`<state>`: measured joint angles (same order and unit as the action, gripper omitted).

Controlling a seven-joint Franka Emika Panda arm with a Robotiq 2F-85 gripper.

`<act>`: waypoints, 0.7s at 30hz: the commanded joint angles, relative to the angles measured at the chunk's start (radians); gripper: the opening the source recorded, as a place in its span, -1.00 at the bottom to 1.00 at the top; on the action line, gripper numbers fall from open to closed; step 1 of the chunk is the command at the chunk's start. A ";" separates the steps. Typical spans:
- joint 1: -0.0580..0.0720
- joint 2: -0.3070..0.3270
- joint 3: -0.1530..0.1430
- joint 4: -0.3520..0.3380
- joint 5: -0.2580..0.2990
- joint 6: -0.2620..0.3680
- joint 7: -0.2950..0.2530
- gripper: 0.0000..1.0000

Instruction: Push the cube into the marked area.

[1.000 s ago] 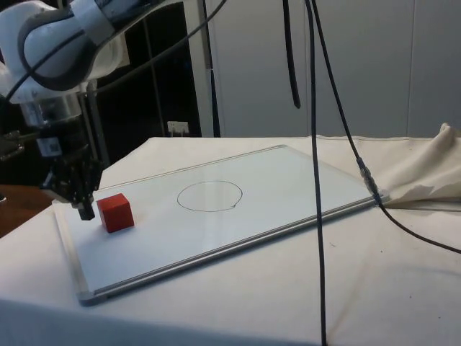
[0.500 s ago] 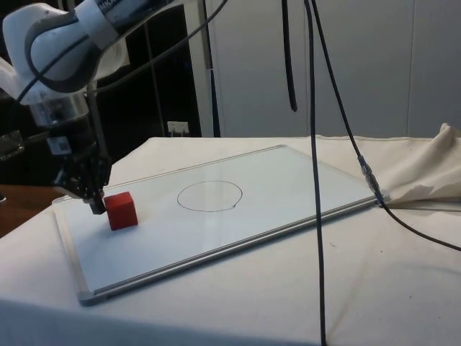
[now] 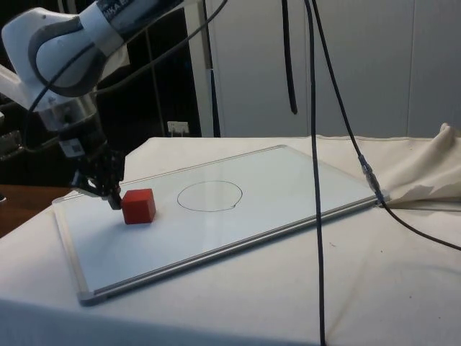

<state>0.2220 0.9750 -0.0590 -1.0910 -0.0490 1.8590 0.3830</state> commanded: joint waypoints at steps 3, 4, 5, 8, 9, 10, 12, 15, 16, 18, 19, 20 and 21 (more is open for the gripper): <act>0.018 -0.004 0.002 -0.018 -0.011 0.006 0.025 -1.00; 0.020 -0.005 0.003 -0.022 -0.013 0.007 0.029 -1.00; 0.023 -0.007 0.003 -0.028 -0.016 0.008 0.032 -1.00; 0.034 -0.017 0.002 -0.053 -0.023 0.010 0.038 -1.00; 0.029 -0.002 0.004 -0.029 -0.022 -0.006 0.033 -1.00; 0.036 -0.020 0.001 -0.058 -0.027 0.008 0.040 -1.00; 0.040 -0.024 0.000 -0.067 -0.038 0.000 0.044 -1.00; 0.044 -0.026 -0.001 -0.072 -0.059 -0.019 0.053 -1.00; 0.044 -0.025 -0.001 -0.073 -0.065 -0.027 0.055 -1.00; 0.039 -0.010 0.004 -0.047 -0.073 -0.052 0.054 -1.00; 0.045 -0.025 0.000 -0.072 -0.085 -0.050 0.063 -1.00; 0.044 -0.025 -0.001 -0.072 -0.090 -0.058 0.064 -1.00; 0.043 -0.025 -0.001 -0.072 -0.097 -0.066 0.064 -1.00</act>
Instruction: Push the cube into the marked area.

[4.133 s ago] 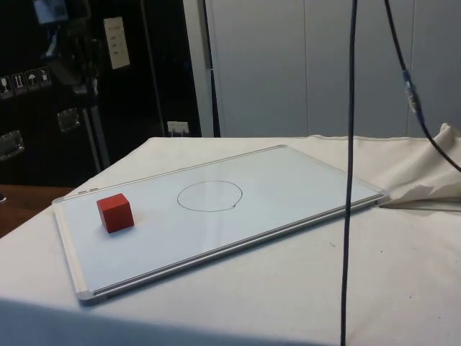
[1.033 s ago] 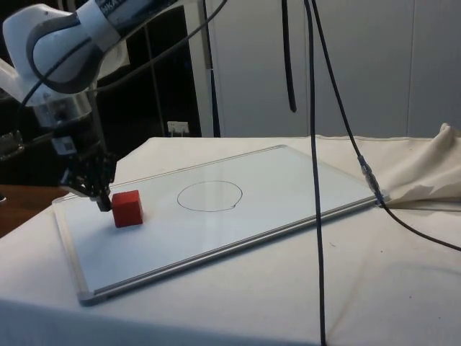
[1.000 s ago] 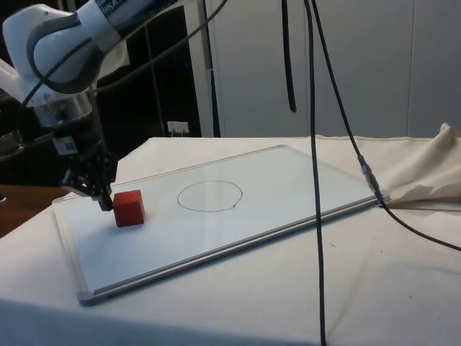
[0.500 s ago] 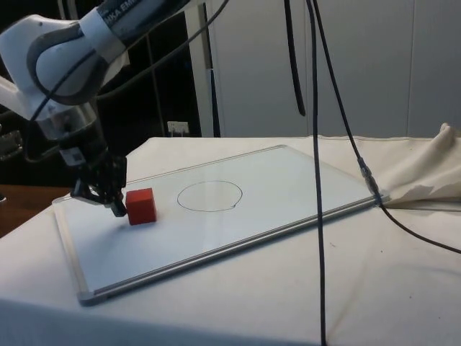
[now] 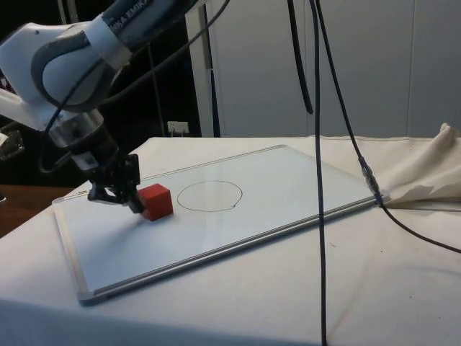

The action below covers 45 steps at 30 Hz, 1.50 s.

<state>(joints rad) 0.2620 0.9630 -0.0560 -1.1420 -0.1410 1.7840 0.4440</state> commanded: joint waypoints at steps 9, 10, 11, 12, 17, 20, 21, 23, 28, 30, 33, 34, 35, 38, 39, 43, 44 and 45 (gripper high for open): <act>-0.001 -0.010 -0.026 -0.018 -0.025 -0.030 0.009 -1.00; -0.001 -0.010 -0.029 -0.017 -0.025 -0.032 0.010 -1.00; -0.001 -0.009 -0.033 -0.016 -0.025 -0.034 0.011 -1.00; -0.001 -0.008 -0.036 -0.015 -0.025 -0.036 0.013 -1.00; -0.001 -0.008 -0.047 -0.016 -0.026 -0.036 0.023 -1.00; 0.000 -0.005 -0.054 -0.014 -0.041 -0.047 0.045 -1.00; 0.000 -0.005 -0.056 -0.014 -0.044 -0.049 0.049 -1.00; 0.001 -0.005 -0.059 -0.014 -0.051 -0.055 0.057 -1.00; 0.001 -0.001 -0.065 -0.014 -0.068 -0.070 0.071 -1.00; 0.001 -0.002 -0.068 -0.016 -0.086 -0.084 0.077 -1.00; 0.001 -0.002 -0.071 -0.020 -0.103 -0.097 0.082 -1.00; 0.002 -0.003 -0.072 -0.022 -0.108 -0.101 0.083 -1.00; -0.001 -0.003 -0.068 -0.017 -0.104 -0.099 0.081 -1.00; 0.005 -0.004 -0.072 -0.038 -0.126 -0.112 0.094 -1.00; 0.006 -0.005 -0.071 -0.044 -0.129 -0.112 0.097 -1.00; 0.006 -0.003 -0.067 -0.052 -0.133 -0.119 0.105 -1.00; 0.013 -0.013 -0.063 -0.077 -0.136 -0.105 0.117 -1.00; 0.015 -0.015 -0.061 -0.084 -0.136 -0.103 0.121 -1.00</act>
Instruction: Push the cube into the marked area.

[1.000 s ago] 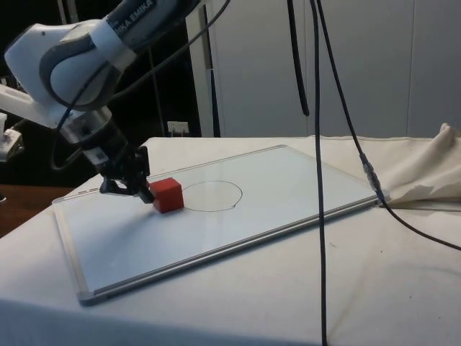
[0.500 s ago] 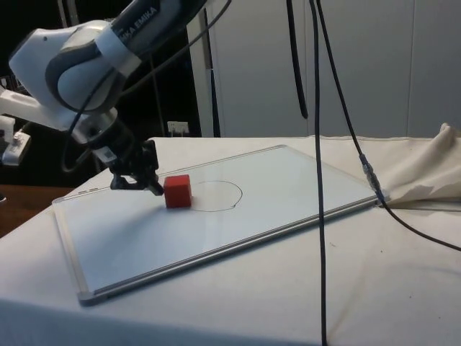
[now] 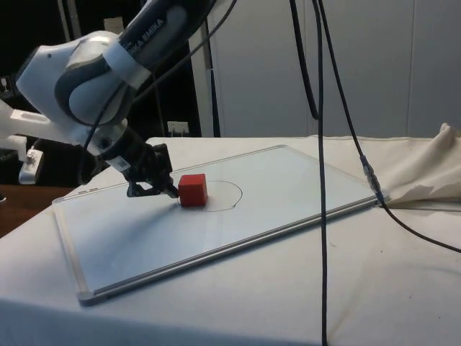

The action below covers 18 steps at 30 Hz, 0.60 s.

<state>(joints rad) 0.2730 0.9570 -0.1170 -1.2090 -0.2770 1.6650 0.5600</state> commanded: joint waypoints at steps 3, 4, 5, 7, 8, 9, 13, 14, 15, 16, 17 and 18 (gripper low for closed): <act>0.006 -0.014 0.006 -0.036 -0.004 0.020 0.013 -1.00; 0.007 -0.016 0.007 -0.042 -0.005 0.022 0.015 -1.00; 0.009 -0.019 0.007 -0.053 -0.006 0.024 0.017 -1.00; 0.010 -0.021 0.007 -0.057 -0.006 0.024 0.017 -1.00; 0.010 -0.023 0.007 -0.061 -0.007 0.024 0.018 -1.00; 0.011 -0.025 0.007 -0.064 -0.007 0.024 0.018 -1.00; 0.015 -0.032 0.006 -0.078 -0.011 0.020 0.022 -1.00; 0.016 -0.031 0.006 -0.077 -0.013 0.014 0.024 -1.00; 0.012 -0.022 0.006 -0.064 -0.010 0.001 0.019 -1.00; 0.017 -0.030 0.006 -0.076 -0.015 0.011 0.025 -1.00; 0.017 -0.028 0.007 -0.072 -0.016 0.008 0.025 -1.00; 0.017 -0.023 0.008 -0.066 -0.016 0.005 0.025 -1.00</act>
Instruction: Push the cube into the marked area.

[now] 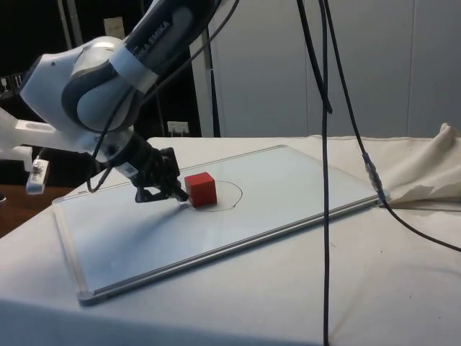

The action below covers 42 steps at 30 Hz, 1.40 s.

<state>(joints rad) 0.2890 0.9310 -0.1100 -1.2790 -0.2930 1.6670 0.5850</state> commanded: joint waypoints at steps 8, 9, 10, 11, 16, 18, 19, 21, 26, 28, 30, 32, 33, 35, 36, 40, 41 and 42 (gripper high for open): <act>0.001 -0.001 0.003 0.043 -0.003 -0.022 0.000 -1.00; 0.004 -0.008 0.006 0.046 -0.001 -0.032 0.004 -1.00; 0.004 -0.011 0.008 0.050 -0.001 -0.038 0.006 -1.00; 0.004 -0.014 0.010 0.054 -0.001 -0.043 0.009 -1.00; 0.007 -0.032 0.019 0.060 0.000 -0.052 0.032 -1.00; 0.006 -0.035 0.021 0.060 0.001 -0.051 0.037 -1.00; 0.006 -0.038 0.024 0.059 0.001 -0.051 0.042 -1.00; 0.003 -0.045 0.028 0.059 0.003 -0.047 0.053 -1.00; 0.000 -0.052 0.031 0.058 0.006 -0.037 0.058 -1.00; -0.001 -0.056 0.032 0.057 0.008 -0.032 0.058 -1.00; -0.002 -0.065 0.032 0.056 0.012 -0.029 0.055 -1.00; -0.003 -0.071 0.033 0.055 0.014 -0.029 0.053 -1.00; -0.003 -0.074 0.033 0.055 0.016 -0.029 0.052 -1.00; 0.001 -0.067 0.027 0.061 0.010 -0.041 0.056 -1.00; -0.005 -0.080 0.034 0.053 0.024 -0.027 0.051 -1.00; -0.009 -0.083 0.035 0.053 0.042 -0.019 0.053 -1.00; -0.010 -0.083 0.035 0.053 0.048 -0.015 0.053 -1.00; -0.010 -0.083 0.035 0.054 0.053 -0.012 0.053 -1.00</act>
<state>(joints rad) 0.2860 0.8530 -0.0820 -1.2190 -0.2510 1.6360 0.6390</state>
